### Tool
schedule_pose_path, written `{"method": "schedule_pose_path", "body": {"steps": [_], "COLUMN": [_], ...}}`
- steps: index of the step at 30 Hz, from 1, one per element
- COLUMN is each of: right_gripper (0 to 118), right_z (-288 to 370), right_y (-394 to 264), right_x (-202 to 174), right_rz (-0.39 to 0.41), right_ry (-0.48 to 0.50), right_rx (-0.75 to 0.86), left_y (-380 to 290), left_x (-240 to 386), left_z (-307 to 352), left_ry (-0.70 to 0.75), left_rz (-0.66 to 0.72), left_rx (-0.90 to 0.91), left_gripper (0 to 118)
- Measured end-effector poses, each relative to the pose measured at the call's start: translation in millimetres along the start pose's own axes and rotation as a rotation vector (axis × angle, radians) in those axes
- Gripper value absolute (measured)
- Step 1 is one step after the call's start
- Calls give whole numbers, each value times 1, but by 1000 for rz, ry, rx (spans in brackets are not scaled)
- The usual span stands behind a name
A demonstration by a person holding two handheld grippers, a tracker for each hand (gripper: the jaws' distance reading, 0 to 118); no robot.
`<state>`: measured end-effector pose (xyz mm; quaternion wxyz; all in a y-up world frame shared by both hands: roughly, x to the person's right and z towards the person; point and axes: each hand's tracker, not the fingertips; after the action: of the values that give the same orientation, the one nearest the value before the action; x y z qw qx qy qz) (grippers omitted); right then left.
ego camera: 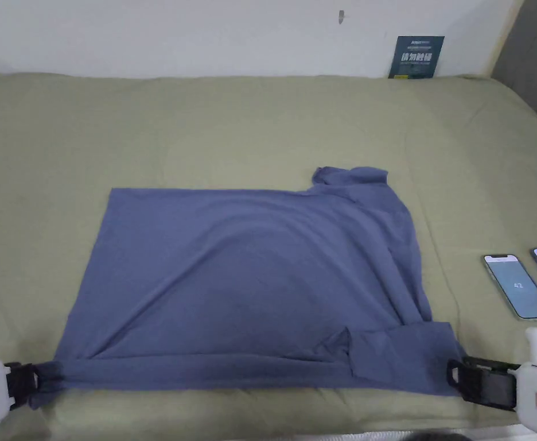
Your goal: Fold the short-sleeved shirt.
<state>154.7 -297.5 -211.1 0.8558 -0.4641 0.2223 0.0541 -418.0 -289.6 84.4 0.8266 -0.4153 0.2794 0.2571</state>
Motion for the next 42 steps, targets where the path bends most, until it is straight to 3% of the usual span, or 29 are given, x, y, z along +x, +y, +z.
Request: {"method": "schedule_pose_path", "body": {"steps": [4, 5, 8, 10, 12, 20, 27, 30, 40, 42], "right_gripper": [105, 105, 70, 50, 8, 8, 8, 8, 8, 8], "right_z": [35, -10, -28, -27, -24, 16, 14, 21, -38, -71], "right_y": [11, 5, 3, 3, 4, 17, 55, 78, 172, 189], "right_x": [-32, -4, 3, 4, 3, -15, -7, -28, -52, -34], "right_rz": [65, 74, 97, 80, 88, 111, 109, 119, 126, 125], "right_ry": [-10, -12, -16, 50, 39, 12, 35, 22, -3, -6], "right_rx": [-23, -33, -62, -52, -38, 14, 59, 90, 70, 49], "left_y": [-8, -13, -8, -13, -5, 10, 44, 73, 150, 160], "left_x": [24, 30, 26, 31, 22, 1, 5, 13, 55, 59], "left_z": [17, 20, 22, 25, 23, 20, 21, 17, -47, -63], "left_ry": [11, 14, 23, 23, 22, 24, 12, 4, 24, 32], "left_rz": [0, 0, -13, -18, -23, -30, -60, -82, -122, -122], "left_rx": [-15, -18, -24, -28, -30, -2, 45, 72, 71, 66], "left_gripper": [1, 1, 1, 1, 1, 1, 1, 1, 1, 1]}}
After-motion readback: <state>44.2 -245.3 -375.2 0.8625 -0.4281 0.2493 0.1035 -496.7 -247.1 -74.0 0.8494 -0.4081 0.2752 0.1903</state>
